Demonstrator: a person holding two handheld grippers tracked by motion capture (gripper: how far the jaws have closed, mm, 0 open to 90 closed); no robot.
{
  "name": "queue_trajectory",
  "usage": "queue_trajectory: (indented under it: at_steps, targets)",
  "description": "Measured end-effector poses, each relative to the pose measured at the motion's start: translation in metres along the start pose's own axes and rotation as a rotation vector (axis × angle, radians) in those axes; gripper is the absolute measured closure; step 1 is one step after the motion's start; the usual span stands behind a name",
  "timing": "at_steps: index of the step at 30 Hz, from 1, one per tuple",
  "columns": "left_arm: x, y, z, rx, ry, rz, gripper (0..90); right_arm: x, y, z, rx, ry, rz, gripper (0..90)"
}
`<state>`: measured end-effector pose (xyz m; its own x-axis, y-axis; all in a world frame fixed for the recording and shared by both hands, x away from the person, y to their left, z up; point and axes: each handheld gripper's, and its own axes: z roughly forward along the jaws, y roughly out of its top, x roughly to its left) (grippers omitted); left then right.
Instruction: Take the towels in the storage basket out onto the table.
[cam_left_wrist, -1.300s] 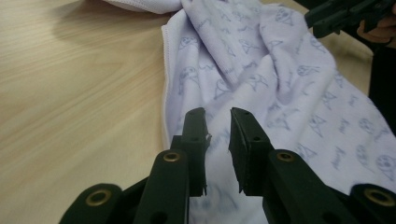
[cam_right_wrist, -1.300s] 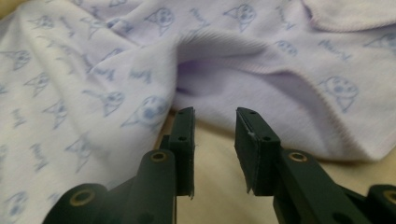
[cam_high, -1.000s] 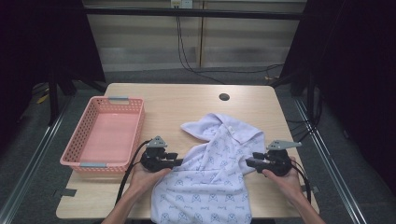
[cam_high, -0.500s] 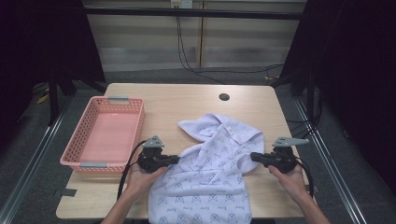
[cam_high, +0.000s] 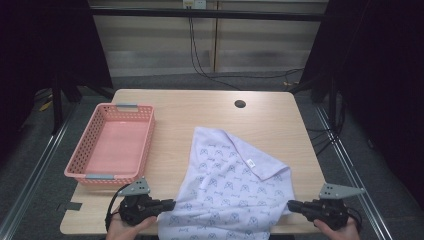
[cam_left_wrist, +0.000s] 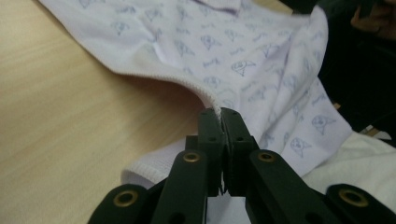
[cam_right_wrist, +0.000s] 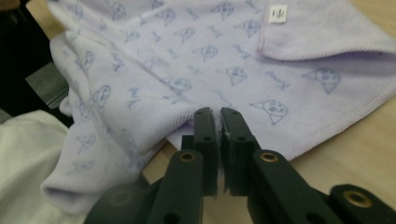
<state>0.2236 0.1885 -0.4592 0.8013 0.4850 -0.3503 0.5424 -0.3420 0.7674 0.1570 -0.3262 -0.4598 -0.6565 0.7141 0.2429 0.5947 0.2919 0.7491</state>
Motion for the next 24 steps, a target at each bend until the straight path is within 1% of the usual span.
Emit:
queue_trajectory:
  at_steps: [1, 2, 3, 4, 5, 6, 7, 8, 9, 10, 11, 12, 13, 15, 16, 17, 18, 19, 20, 21, 23, 24]
  targets:
    - [0.002, 0.004, 0.001, -0.008, 0.017, -0.005, 82.7, 0.002, -0.001, -0.001, -0.003, -0.002, -0.003, 77.9]
    - [0.004, 0.01, 0.004, -0.008, 0.015, 0.008, 79.4, 0.003, -0.001, -0.002, -0.014, 0.0, 0.003, 73.1]
    - [0.006, 0.015, 0.007, -0.019, 0.016, 0.039, 78.5, 0.001, 0.002, -0.003, -0.032, -0.007, -0.004, 67.6]
    - [0.008, 0.022, 0.012, -0.031, 0.014, 0.057, 76.8, -0.001, 0.006, -0.004, -0.044, -0.019, 0.001, 64.5]
    - [0.011, 0.028, 0.018, -0.035, 0.009, 0.064, 75.4, -0.004, 0.01, -0.004, -0.056, -0.024, 0.006, 64.6]
    - [0.015, 0.034, 0.026, -0.032, 0.005, 0.067, 75.3, -0.007, 0.015, -0.002, -0.063, -0.023, -0.008, 63.9]
    - [0.018, 0.039, 0.035, -0.016, 0.0, 0.081, 75.0, -0.01, 0.021, 0.0, -0.063, -0.035, -0.016, 62.4]
    - [0.022, 0.044, 0.044, -0.02, -0.009, 0.094, 74.4, -0.013, 0.028, 0.003, -0.073, -0.041, -0.02, 62.2]
    - [0.025, 0.048, 0.053, -0.018, -0.012, 0.093, 74.2, -0.016, 0.034, 0.007, -0.083, -0.04, -0.025, 62.2]
    - [0.03, 0.051, 0.061, -0.005, -0.012, 0.09, 74.0, -0.02, 0.039, 0.014, -0.089, -0.041, -0.029, 61.5]
    - [0.032, 0.053, 0.068, -0.01, 0.003, 0.086, 73.4, -0.025, 0.044, 0.022, -0.088, -0.043, -0.027, 60.5]
    - [0.034, 0.055, 0.072, -0.014, 0.013, 0.085, 72.8, -0.029, 0.048, 0.032, -0.074, -0.04, -0.025, 59.6]
    - [0.035, 0.057, 0.075, -0.015, 0.012, 0.079, 72.2, -0.033, 0.052, 0.042, -0.061, -0.043, -0.028, 58.8]
    - [0.036, 0.062, 0.074, -0.041, 0.022, 0.071, 70.0, -0.039, 0.057, 0.062, -0.023, -0.054, -0.039, 56.6]
    - [0.036, 0.063, 0.074, -0.053, 0.013, 0.071, 69.5, -0.041, 0.059, 0.071, -0.004, -0.052, -0.044, 56.4]
    - [0.038, 0.063, 0.076, -0.042, 0.003, 0.073, 69.3, -0.042, 0.061, 0.079, 0.012, -0.055, -0.049, 55.8]
    - [0.04, 0.062, 0.08, -0.012, -0.012, 0.069, 68.4, -0.043, 0.062, 0.087, 0.032, -0.05, -0.059, 55.1]
    - [0.042, 0.06, 0.086, 0.023, -0.013, 0.075, 68.1, -0.043, 0.063, 0.095, 0.05, -0.06, -0.073, 53.9]
    - [0.043, 0.056, 0.092, 0.062, -0.006, 0.085, 68.5, -0.044, 0.063, 0.102, 0.07, -0.065, -0.078, 53.9]
    - [0.044, 0.053, 0.098, 0.09, -0.004, 0.088, 69.1, -0.044, 0.063, 0.108, 0.089, -0.07, -0.085, 53.6]
    - [0.043, 0.048, 0.105, 0.155, -0.01, 0.099, 69.5, -0.042, 0.062, 0.118, 0.128, -0.086, -0.094, 52.1]
    - [0.041, 0.046, 0.106, 0.175, -0.017, 0.103, 70.2, -0.041, 0.062, 0.12, 0.131, -0.103, -0.119, 55.5]
